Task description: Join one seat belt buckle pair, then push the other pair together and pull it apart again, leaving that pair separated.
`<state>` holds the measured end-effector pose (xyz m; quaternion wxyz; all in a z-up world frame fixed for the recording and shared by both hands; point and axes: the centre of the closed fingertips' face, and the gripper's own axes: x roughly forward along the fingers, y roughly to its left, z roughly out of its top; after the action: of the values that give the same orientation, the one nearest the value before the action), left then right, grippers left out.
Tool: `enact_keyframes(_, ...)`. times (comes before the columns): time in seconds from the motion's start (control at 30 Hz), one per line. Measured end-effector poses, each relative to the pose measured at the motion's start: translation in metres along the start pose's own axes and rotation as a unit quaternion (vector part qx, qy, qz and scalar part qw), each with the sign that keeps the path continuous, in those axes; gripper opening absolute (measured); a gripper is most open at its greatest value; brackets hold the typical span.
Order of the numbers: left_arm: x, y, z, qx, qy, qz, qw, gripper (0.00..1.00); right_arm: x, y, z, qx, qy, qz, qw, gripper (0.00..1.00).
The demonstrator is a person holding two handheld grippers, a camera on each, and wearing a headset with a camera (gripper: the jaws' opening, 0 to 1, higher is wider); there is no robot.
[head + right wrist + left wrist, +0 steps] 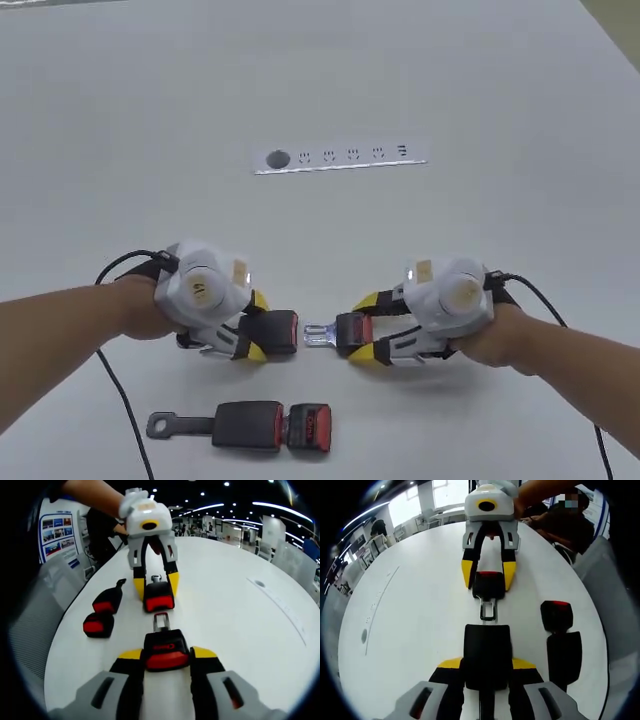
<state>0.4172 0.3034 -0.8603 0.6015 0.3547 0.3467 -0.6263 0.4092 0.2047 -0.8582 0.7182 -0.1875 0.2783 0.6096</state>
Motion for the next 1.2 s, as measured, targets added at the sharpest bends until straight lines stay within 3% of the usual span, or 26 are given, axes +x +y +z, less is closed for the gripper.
enact_keyframes(0.53, 0.000, 0.000, 0.000, -0.004, 0.003, 0.002, 1.0000, 0.35, -0.038, -0.001, -0.035, 0.009, 0.019, -0.011, 0.9997, 0.36)
enact_keyframes(1.2, 0.000, -0.001, 0.001, -0.009, 0.009, 0.006, 0.9999, 0.35, -0.079, -0.001, -0.066, 0.027, 0.039, -0.028, 0.9985, 0.36)
